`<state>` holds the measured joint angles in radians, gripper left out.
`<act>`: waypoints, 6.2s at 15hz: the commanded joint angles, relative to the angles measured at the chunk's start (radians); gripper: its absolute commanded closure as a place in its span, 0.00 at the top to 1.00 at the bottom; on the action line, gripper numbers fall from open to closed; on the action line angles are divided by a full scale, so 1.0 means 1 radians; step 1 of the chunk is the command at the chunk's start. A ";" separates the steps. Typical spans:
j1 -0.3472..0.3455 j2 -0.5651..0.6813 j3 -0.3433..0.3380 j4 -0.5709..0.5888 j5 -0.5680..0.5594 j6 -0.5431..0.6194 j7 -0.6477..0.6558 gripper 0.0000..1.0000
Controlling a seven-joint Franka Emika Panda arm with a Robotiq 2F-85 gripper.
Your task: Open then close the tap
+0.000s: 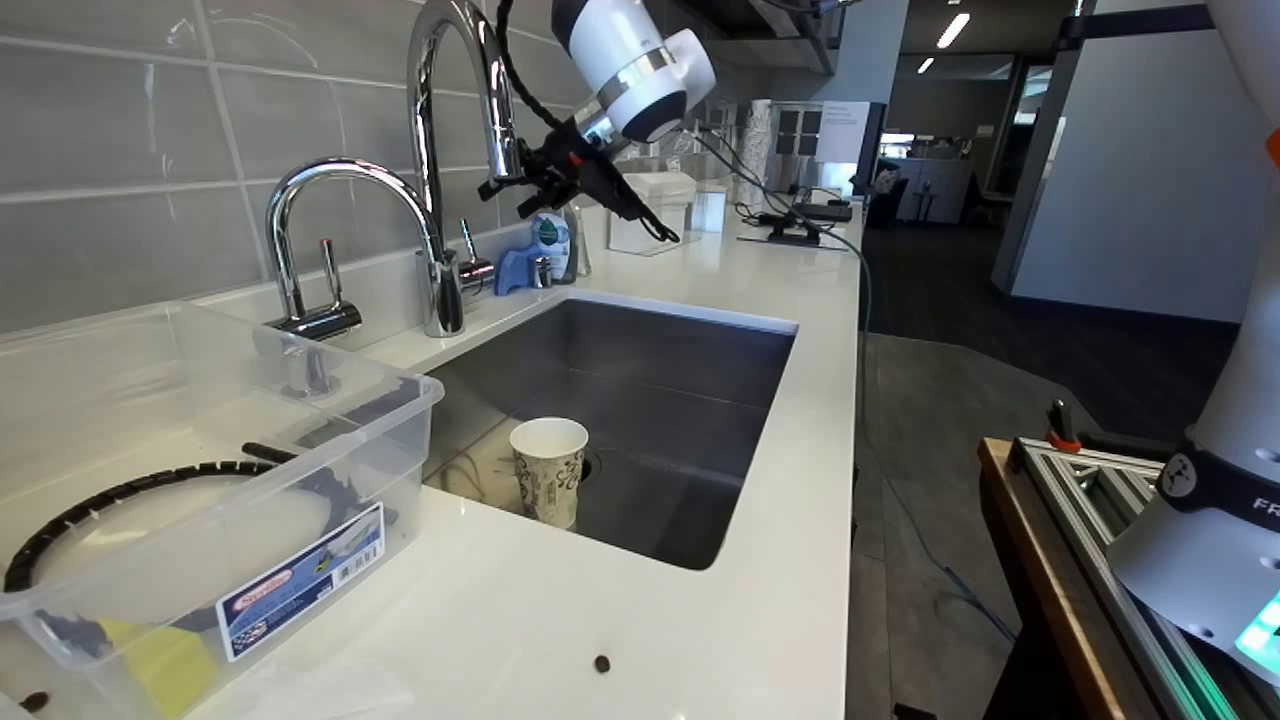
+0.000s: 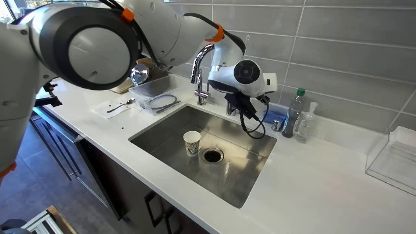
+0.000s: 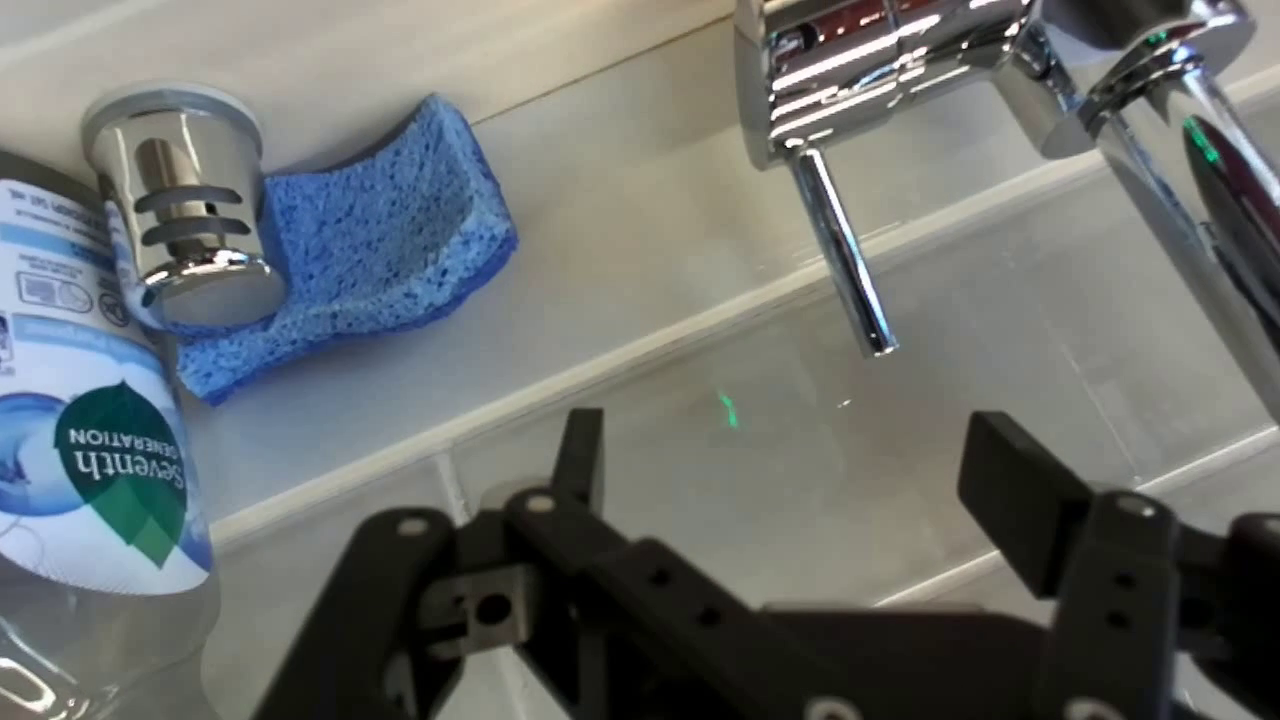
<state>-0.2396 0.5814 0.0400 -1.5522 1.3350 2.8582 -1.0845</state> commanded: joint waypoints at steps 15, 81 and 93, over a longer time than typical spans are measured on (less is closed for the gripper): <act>-0.037 0.110 0.086 0.118 0.125 -0.037 -0.017 0.81; -0.052 -0.010 0.137 -0.025 0.117 -0.160 -0.203 0.13; 0.133 -0.255 -0.097 -0.284 -0.510 -0.134 0.327 0.98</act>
<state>-0.1726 0.4546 0.0199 -1.7010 1.0210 2.7733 -0.9374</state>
